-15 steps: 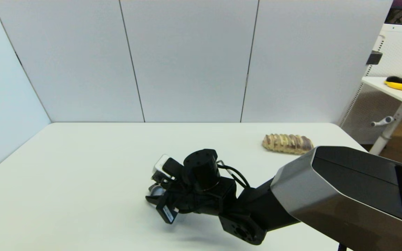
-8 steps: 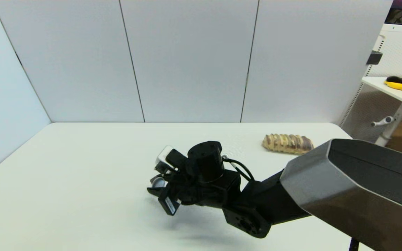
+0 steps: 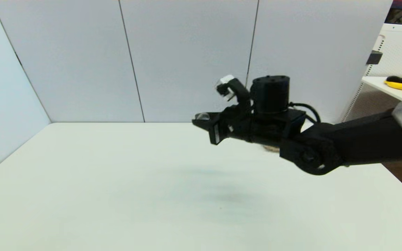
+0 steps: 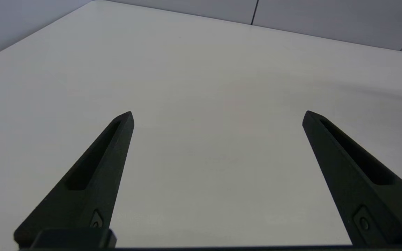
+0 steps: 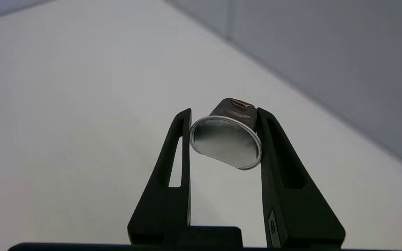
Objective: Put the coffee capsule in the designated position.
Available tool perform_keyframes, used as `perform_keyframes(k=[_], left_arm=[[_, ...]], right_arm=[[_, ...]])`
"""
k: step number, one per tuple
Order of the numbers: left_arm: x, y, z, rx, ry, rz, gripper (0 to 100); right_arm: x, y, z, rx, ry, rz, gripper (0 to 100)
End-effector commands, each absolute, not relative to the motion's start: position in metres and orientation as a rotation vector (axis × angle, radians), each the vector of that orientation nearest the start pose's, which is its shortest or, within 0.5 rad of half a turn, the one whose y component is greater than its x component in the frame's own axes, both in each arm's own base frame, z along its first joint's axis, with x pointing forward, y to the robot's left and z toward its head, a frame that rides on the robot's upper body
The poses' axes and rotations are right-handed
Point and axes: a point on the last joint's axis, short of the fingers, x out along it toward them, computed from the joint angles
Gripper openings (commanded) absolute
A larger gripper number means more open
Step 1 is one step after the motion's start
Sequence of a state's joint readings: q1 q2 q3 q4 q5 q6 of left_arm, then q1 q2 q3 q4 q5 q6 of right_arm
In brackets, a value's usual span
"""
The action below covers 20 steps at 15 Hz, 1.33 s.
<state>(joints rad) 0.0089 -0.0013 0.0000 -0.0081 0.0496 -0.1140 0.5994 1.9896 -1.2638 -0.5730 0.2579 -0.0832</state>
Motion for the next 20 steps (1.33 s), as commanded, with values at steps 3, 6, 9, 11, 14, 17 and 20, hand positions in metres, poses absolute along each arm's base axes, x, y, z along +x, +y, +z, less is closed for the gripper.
perform_keyframes(k=[3,6,9,11,14,17,20], left_arm=[[-0.023,0.001,0.076,-0.115,-0.011,0.059,100],[-0.023,0.001,0.076,-0.115,-0.011,0.059,100],[-0.023,0.001,0.076,-0.115,-0.013,0.059,100],[-0.023,0.001,0.076,-0.115,-0.013,0.059,100],[-0.023,0.001,0.076,-0.115,-0.013,0.059,100],[-0.023,0.001,0.076,-0.115,-0.013,0.059,100],[-0.023,0.001,0.076,-0.115,-0.011,0.059,100]], right_arm=[[0.390,0.089,0.201,-0.068,0.185,0.774,0],[0.411,0.056,0.189,-0.087,0.241,0.706,0],[0.429,0.040,0.174,-0.098,0.260,0.669,0],[0.436,0.029,0.164,-0.114,0.270,0.648,0],[0.444,0.017,0.145,-0.149,0.299,0.636,0],[0.453,0.010,0.128,-0.173,0.315,0.628,0],[0.460,0.005,0.112,-0.181,0.331,0.621,0]])
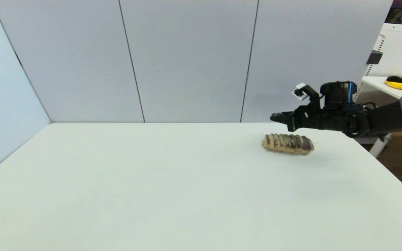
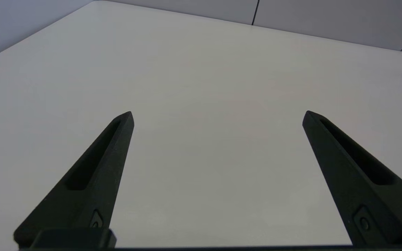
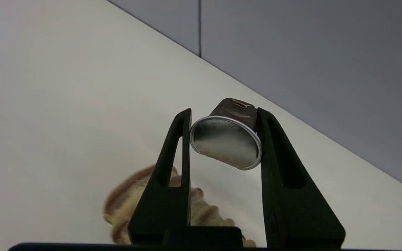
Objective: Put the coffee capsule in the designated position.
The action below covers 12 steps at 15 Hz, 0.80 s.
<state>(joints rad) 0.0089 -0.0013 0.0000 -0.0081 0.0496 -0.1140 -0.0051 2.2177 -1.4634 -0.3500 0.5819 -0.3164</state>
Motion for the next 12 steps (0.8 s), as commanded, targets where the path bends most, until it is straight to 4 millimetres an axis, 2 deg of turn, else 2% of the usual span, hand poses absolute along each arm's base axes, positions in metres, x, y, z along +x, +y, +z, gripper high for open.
perform_keyframes(k=[1,6,12], left_arm=[[-0.023,0.001,0.076,-0.115,-0.013,0.059,100],[-0.023,0.001,0.076,-0.115,-0.013,0.059,100],[-0.023,0.001,0.076,-0.115,-0.013,0.059,100]], right_arm=[[0.463,0.001,0.109,-0.184,0.331,0.614,0],[0.476,-0.004,0.112,-0.195,0.292,0.599,0],[0.478,-0.012,0.111,-0.195,0.289,0.586,0]])
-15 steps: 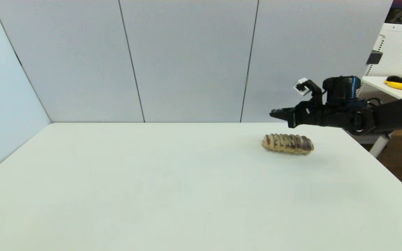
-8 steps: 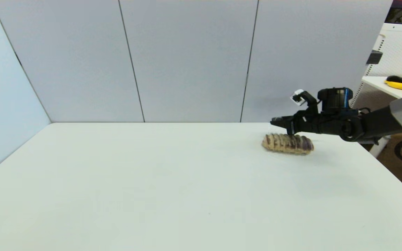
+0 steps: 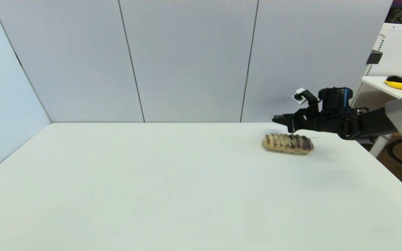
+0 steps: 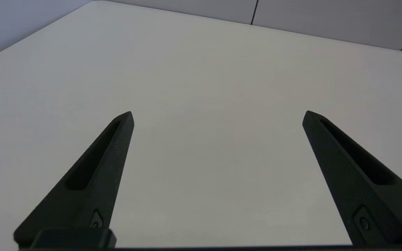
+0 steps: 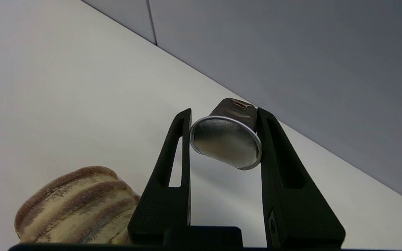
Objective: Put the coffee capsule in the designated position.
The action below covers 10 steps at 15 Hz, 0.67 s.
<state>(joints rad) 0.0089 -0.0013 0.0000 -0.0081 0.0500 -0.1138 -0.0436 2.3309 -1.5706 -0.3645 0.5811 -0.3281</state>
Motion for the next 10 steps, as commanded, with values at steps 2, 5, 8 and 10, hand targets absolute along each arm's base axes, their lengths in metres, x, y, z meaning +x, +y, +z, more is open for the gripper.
perform_keyframes(k=[2,5,8,10], left_arm=[[-0.023,0.001,0.076,-0.115,-0.013,0.059,100],[-0.023,0.001,0.076,-0.115,-0.011,0.059,100],[-0.023,0.001,0.076,-0.115,-0.011,0.059,100],[-0.023,0.001,0.076,-0.115,-0.013,0.059,100]], right_arm=[[0.477,-0.013,0.111,-0.207,0.287,0.586,0],[0.477,-0.013,0.116,-0.226,0.272,0.580,100],[0.476,-0.014,0.140,-0.235,0.215,0.568,100],[0.474,-0.014,0.160,-0.218,0.175,0.559,100]])
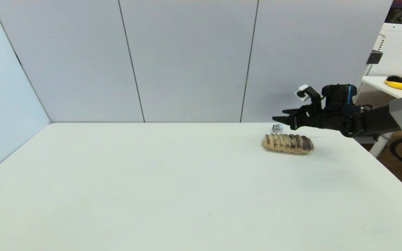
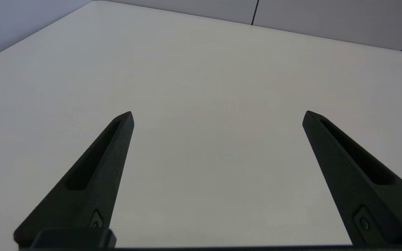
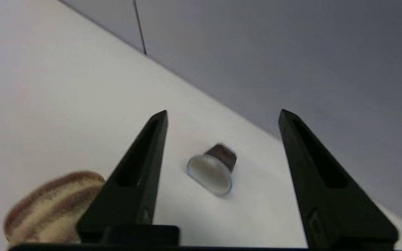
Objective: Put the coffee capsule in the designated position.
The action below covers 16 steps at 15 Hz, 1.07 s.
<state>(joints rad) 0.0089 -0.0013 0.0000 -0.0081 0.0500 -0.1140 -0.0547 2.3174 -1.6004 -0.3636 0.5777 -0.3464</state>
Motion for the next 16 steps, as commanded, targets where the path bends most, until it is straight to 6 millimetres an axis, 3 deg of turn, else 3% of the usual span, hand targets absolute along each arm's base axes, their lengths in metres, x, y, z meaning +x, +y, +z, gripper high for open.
perform_keyframes(k=[1,4,6,8,10,13,16], left_arm=[[-0.023,0.001,0.076,-0.115,-0.013,0.059,100],[-0.023,0.001,0.076,-0.115,-0.013,0.059,100],[-0.023,0.001,0.076,-0.115,-0.013,0.059,100],[-0.023,0.001,0.076,-0.114,-0.011,0.059,100],[-0.023,0.001,0.076,-0.115,-0.011,0.059,100],[-0.023,0.001,0.076,-0.115,-0.011,0.059,100],[-0.023,0.001,0.076,-0.115,-0.013,0.059,100]], right_arm=[[0.471,-0.014,0.174,-0.210,0.148,0.554,100],[0.445,-0.012,0.230,-0.158,0.065,0.541,100],[0.417,-0.008,0.267,-0.110,0.014,0.551,100],[0.380,-0.003,0.303,-0.059,-0.030,0.570,100],[0.322,0.001,0.333,-0.013,-0.008,0.581,100],[0.241,0.004,0.343,0.019,0.049,0.578,100],[0.146,0.007,0.317,0.015,0.110,0.533,100]])
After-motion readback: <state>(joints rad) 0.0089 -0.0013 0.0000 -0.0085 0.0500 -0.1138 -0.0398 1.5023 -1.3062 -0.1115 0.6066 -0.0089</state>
